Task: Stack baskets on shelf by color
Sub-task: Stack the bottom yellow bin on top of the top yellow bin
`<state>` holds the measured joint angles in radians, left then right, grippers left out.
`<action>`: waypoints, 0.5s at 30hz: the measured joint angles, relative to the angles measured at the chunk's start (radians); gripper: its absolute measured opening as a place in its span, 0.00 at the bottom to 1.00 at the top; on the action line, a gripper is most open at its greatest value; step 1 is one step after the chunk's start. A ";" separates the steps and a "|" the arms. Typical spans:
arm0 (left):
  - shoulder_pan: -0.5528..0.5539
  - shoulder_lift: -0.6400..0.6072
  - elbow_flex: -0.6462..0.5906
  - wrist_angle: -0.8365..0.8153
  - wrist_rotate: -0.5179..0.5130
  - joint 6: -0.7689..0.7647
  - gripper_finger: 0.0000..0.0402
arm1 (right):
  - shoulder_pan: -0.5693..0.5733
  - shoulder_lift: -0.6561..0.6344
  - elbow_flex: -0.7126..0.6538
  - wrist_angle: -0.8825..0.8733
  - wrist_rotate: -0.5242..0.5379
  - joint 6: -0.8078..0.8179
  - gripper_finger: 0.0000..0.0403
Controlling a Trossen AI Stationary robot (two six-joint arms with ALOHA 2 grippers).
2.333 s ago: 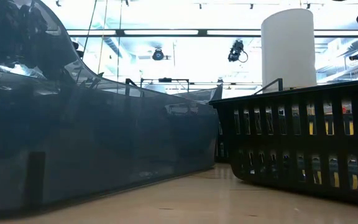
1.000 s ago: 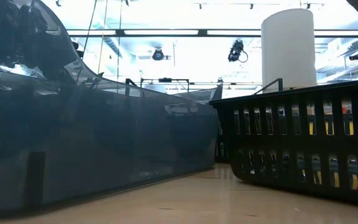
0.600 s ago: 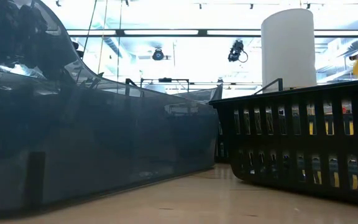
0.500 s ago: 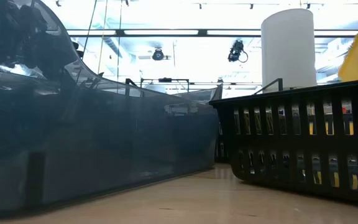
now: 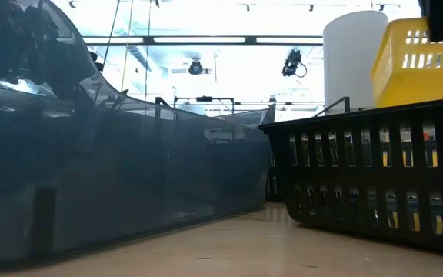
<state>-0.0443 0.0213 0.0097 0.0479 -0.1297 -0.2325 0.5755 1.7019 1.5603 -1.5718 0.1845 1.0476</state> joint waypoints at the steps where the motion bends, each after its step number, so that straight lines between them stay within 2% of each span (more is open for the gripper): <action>1: 0.000 0.000 0.000 0.000 0.000 0.000 0.29 | -0.007 -0.018 -0.016 0.000 0.007 -0.002 0.03; 15: 0.000 0.000 0.000 0.000 0.000 0.000 0.29 | -0.185 -0.236 -0.308 0.061 0.059 -0.168 0.03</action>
<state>-0.0443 0.0216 0.0097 0.0479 -0.1295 -0.2321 0.3902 1.4657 1.2526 -1.5112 0.2432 0.8798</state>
